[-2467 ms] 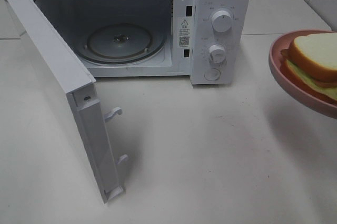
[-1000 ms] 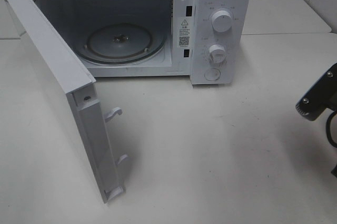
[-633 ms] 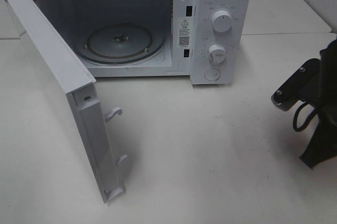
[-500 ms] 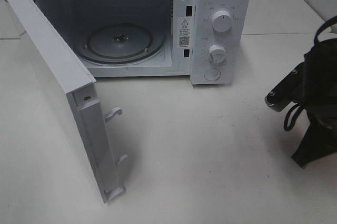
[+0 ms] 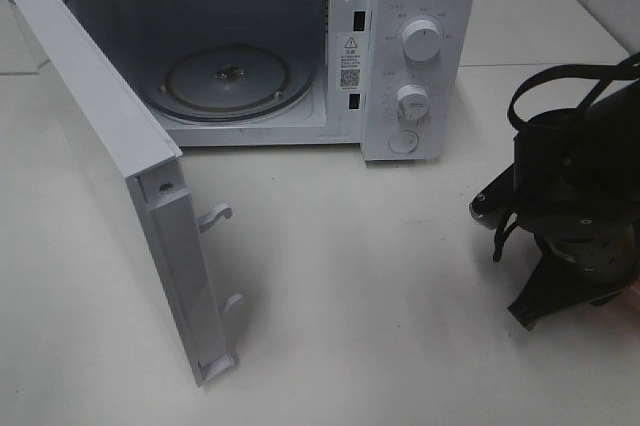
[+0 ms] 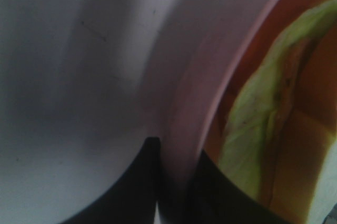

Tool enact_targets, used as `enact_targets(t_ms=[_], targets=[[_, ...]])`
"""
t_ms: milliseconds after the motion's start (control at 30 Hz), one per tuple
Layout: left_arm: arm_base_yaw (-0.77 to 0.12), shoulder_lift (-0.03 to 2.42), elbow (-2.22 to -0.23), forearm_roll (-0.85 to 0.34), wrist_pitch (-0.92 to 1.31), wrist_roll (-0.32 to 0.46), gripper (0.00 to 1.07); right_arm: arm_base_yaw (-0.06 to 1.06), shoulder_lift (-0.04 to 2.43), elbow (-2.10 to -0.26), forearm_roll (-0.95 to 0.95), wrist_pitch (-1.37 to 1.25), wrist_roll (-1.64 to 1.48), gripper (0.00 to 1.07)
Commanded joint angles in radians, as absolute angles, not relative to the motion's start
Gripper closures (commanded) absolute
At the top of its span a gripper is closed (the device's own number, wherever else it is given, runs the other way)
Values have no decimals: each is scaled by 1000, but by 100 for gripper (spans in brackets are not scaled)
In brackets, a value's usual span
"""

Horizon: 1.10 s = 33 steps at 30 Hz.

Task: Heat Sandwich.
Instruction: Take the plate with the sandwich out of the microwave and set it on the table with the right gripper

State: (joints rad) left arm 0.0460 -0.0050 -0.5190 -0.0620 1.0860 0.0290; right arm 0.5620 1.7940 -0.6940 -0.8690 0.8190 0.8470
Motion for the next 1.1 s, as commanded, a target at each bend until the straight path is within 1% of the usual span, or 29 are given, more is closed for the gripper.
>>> enact_targets(t_ms=[33, 267, 333, 367, 400, 500, 533, 567, 600, 700, 800, 1033, 1100], targets=[[49, -11, -515, -63, 1074, 26, 9, 538, 1828, -698, -905, 821, 886, 98], [49, -11, -515, -63, 1074, 26, 9, 538, 1889, -698, -943, 806, 926, 96], [49, -11, -515, -63, 1074, 26, 9, 538, 1900, -698, -943, 801, 944, 94], [49, -11, -515, -63, 1074, 26, 9, 538, 1899, -698, -943, 798, 947, 91], [49, -11, -515, -63, 1074, 26, 9, 538, 1899, -698, -943, 798, 947, 91], [49, -11, -515, -63, 1074, 26, 9, 538, 1894, -704, -938, 799, 945, 84], [49, -11, -515, -63, 1074, 26, 9, 538, 1884, -707, -933, 800, 940, 78], [49, -11, -515, -63, 1074, 26, 9, 539, 1878, -709, -931, 800, 937, 75], [49, -11, -515, -63, 1074, 26, 9, 539, 1878, -709, -931, 800, 937, 75], [49, -11, -515, -63, 1074, 26, 9, 540, 1836, -709, -908, 799, 926, 67], [49, -11, -515, -63, 1074, 26, 9, 540, 1809, -709, -884, 798, 897, 66], [49, -11, -515, -63, 1074, 26, 9, 540, 1668, -709, -724, 798, 686, 65], [49, -11, -515, -63, 1074, 26, 9, 540, 1646, -709, -703, 798, 659, 65]])
